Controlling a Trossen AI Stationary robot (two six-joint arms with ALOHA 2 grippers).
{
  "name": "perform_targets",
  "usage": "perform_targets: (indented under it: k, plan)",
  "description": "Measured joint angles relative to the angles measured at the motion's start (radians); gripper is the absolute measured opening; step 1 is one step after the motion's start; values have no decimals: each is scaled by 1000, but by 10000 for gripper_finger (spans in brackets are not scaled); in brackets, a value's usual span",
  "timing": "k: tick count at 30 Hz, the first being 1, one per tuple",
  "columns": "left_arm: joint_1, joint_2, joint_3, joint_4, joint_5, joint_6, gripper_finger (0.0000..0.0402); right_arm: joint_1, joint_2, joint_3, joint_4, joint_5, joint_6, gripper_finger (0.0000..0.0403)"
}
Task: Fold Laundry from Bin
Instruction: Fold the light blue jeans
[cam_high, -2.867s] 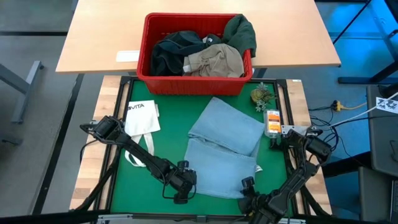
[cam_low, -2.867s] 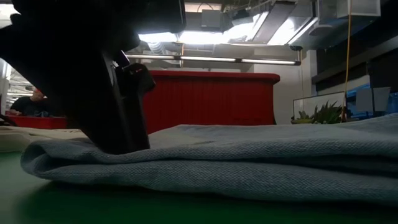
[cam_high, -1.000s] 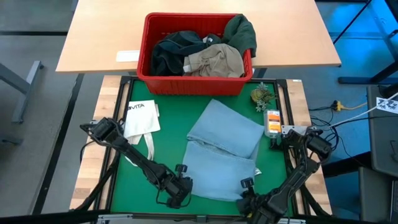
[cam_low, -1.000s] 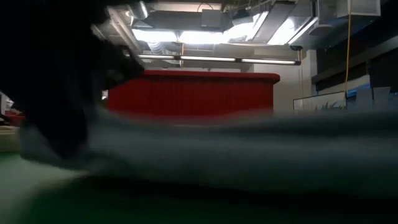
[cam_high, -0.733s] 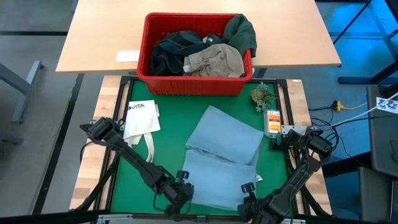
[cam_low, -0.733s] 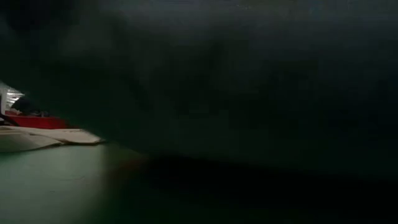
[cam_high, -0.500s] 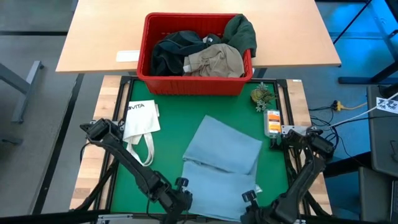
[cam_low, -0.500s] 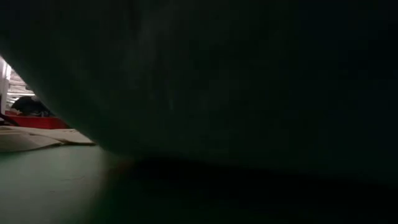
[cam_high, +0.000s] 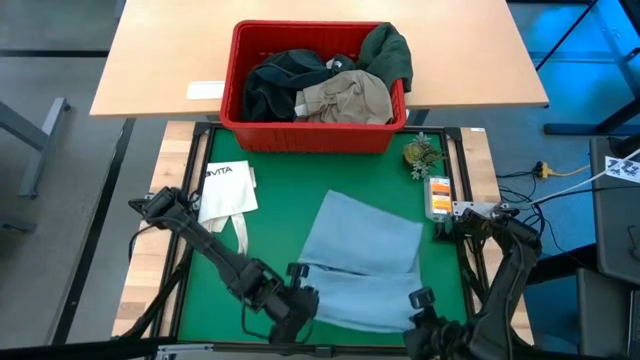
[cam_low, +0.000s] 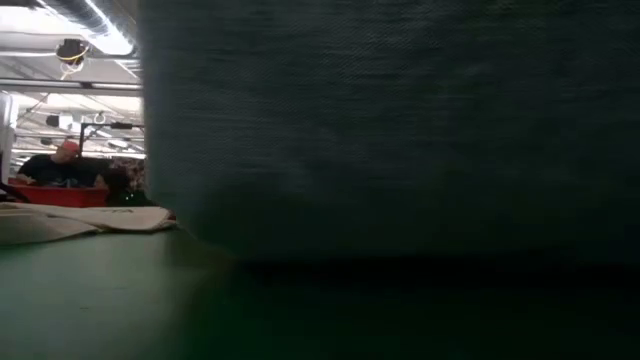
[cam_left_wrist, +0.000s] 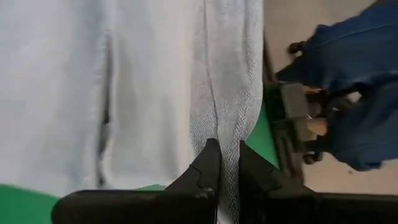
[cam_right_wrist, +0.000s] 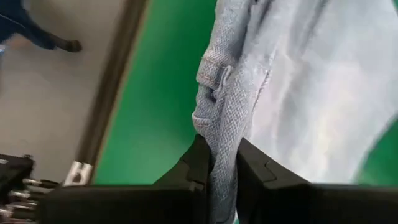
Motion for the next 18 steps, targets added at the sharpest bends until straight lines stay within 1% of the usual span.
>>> perform_targets:
  k: [3,7,11,14,18]
  plan:
    - [39,-1,19,-40,-7,42,20,-7,-11,1,-48,17,45,39]
    - [99,-1,32,-85,-27,107,20,-40,-50,-19,-43,8,78,39]
    - [167,-1,32,-129,-27,154,20,-87,-95,-54,-42,8,70,39]
    - [213,-1,32,-161,-29,209,20,-128,-147,-119,-41,9,59,39]
    - [266,-1,32,-176,-30,326,20,-189,-234,-248,-43,8,68,39]
